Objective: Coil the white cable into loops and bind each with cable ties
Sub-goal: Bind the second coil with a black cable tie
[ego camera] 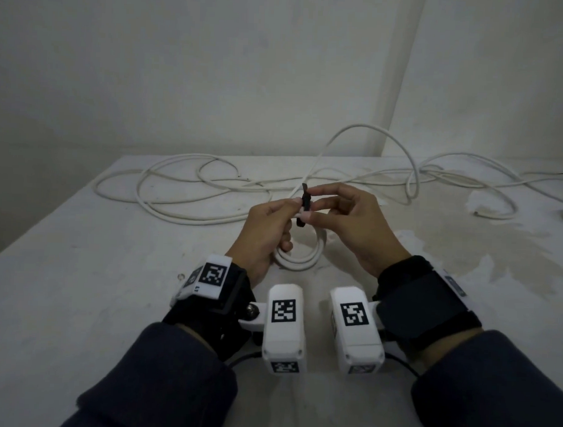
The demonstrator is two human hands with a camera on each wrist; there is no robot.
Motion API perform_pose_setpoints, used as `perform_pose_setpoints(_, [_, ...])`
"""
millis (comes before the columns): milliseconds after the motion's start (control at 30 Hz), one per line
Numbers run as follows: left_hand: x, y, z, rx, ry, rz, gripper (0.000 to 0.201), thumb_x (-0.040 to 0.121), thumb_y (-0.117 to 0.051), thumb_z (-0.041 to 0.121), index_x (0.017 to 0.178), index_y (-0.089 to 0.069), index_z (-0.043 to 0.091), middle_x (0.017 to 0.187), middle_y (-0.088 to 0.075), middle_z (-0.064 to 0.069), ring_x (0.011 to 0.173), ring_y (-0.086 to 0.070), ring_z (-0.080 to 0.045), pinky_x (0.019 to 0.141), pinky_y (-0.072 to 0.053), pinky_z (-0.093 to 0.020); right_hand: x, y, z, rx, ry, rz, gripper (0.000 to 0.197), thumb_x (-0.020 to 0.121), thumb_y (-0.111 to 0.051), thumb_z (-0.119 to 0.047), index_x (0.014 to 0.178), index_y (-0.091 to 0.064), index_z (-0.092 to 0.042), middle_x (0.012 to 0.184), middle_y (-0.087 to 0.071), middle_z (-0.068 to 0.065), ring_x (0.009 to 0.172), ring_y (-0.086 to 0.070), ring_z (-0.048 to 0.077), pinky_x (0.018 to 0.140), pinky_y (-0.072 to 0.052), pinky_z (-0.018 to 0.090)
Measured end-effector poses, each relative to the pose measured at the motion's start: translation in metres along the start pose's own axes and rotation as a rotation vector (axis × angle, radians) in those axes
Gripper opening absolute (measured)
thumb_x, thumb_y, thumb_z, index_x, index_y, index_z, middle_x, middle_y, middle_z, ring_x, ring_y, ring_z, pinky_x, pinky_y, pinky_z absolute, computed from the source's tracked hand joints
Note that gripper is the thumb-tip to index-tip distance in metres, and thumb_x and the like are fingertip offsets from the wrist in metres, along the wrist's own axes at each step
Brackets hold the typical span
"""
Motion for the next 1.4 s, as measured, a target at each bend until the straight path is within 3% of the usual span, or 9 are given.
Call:
perform_pose_setpoints(100, [0.000, -0.001, 0.000, 0.008, -0.004, -0.012, 0.022, 0.097, -0.052, 0.020, 0.101, -0.069, 0.008, 0.045, -0.030, 0.012, 0.038, -0.027, -0.003, 0.038, -0.030, -0.016, 0.000, 0.001, 0.001, -0.017, 0.016, -0.003, 0.032, 0.068, -0.081, 0.001, 0.094, -0.068, -0.013, 0.078, -0.065, 0.002, 0.066, -0.051, 0.013, 0.063, -0.046, 0.016])
perform_pose_setpoints(333, [0.001, -0.003, -0.001, -0.010, 0.021, -0.046, 0.021, 0.097, -0.052, 0.019, 0.084, -0.067, 0.014, 0.044, -0.030, 0.012, 0.037, -0.026, -0.003, 0.037, -0.029, -0.016, 0.000, 0.002, 0.001, -0.042, 0.100, -0.008, 0.032, 0.064, -0.081, 0.008, 0.082, -0.064, -0.014, 0.070, -0.064, -0.007, 0.065, -0.057, -0.001, 0.065, -0.045, 0.013])
perform_pose_setpoints(500, [0.001, -0.004, -0.001, 0.010, 0.047, -0.057, 0.025, 0.097, -0.053, 0.020, 0.075, -0.063, 0.016, 0.044, -0.030, 0.013, 0.038, -0.026, -0.003, 0.037, -0.029, -0.016, 0.003, 0.002, 0.004, -0.077, 0.148, 0.030, 0.024, 0.067, -0.081, 0.005, 0.071, -0.064, -0.011, 0.080, -0.067, 0.025, 0.070, -0.060, 0.015, 0.066, -0.049, 0.018])
perform_pose_setpoints(633, [0.001, -0.003, -0.001, 0.018, 0.053, -0.055, 0.022, 0.097, -0.053, 0.021, 0.079, -0.064, 0.014, 0.046, -0.030, 0.012, 0.039, -0.026, -0.004, 0.037, -0.029, -0.016, 0.005, 0.001, 0.005, -0.128, 0.170, 0.001, 0.021, 0.069, -0.080, 0.005, 0.068, -0.065, -0.009, 0.071, -0.066, 0.015, 0.067, -0.059, 0.014, 0.067, -0.047, 0.016])
perform_pose_setpoints(833, [0.000, -0.004, 0.000, 0.012, 0.105, -0.063, 0.019, 0.096, -0.055, 0.026, 0.098, -0.063, 0.009, 0.047, -0.027, 0.011, 0.039, -0.025, -0.004, 0.036, -0.027, -0.016, 0.003, 0.001, 0.004, -0.117, 0.147, 0.025, 0.014, 0.074, -0.077, 0.003, 0.070, -0.066, -0.005, 0.074, -0.064, 0.024, 0.067, -0.056, 0.015, 0.064, -0.047, 0.016])
perform_pose_setpoints(967, [-0.002, -0.005, 0.000, 0.019, 0.121, -0.047, 0.040, 0.094, -0.057, 0.032, 0.118, -0.062, 0.000, 0.046, -0.029, 0.011, 0.039, -0.026, -0.004, 0.035, -0.027, -0.016, 0.004, 0.004, 0.003, -0.020, 0.062, 0.050, 0.013, 0.077, -0.075, -0.001, 0.071, -0.067, -0.010, 0.074, -0.068, 0.011, 0.064, -0.064, 0.007, 0.062, -0.048, 0.014])
perform_pose_setpoints(1100, [-0.001, -0.006, 0.000, 0.014, 0.116, -0.038, 0.029, 0.092, -0.060, 0.032, 0.108, -0.063, 0.007, 0.045, -0.028, 0.012, 0.038, -0.025, -0.004, 0.035, -0.027, -0.016, 0.001, 0.003, 0.002, 0.050, -0.036, 0.028, 0.010, 0.080, -0.072, -0.003, 0.076, -0.068, -0.011, 0.087, -0.072, 0.012, 0.069, -0.066, 0.003, 0.061, -0.047, 0.011])
perform_pose_setpoints(1233, [-0.003, -0.006, 0.002, 0.033, 0.109, -0.076, 0.022, 0.091, -0.062, 0.032, 0.094, -0.066, 0.011, 0.050, -0.026, 0.010, 0.041, -0.024, -0.005, 0.037, -0.026, -0.017, 0.004, 0.006, 0.004, 0.171, -0.118, 0.143, 0.008, 0.083, -0.069, -0.008, 0.079, -0.066, -0.014, 0.072, -0.070, 0.001, 0.069, -0.066, 0.011, 0.066, -0.045, 0.023])
perform_pose_setpoints(1400, [-0.007, -0.009, 0.003, 0.082, 0.084, -0.107, 0.041, 0.086, -0.066, 0.042, 0.102, -0.070, 0.004, 0.054, -0.026, 0.008, 0.044, -0.025, -0.006, 0.040, -0.026, -0.018, 0.002, 0.011, 0.005, 0.150, -0.165, 0.215, 0.022, 0.077, -0.074, -0.008, 0.095, -0.066, -0.016, 0.076, -0.072, 0.002, 0.073, -0.063, 0.013, 0.064, -0.040, 0.025])
Point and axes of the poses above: each hand's wrist, its own x-axis towards the middle knuckle, its own y-axis out of the back of the hand, z = x × y, the point moved 3 cm from there along x, towards the middle knuckle
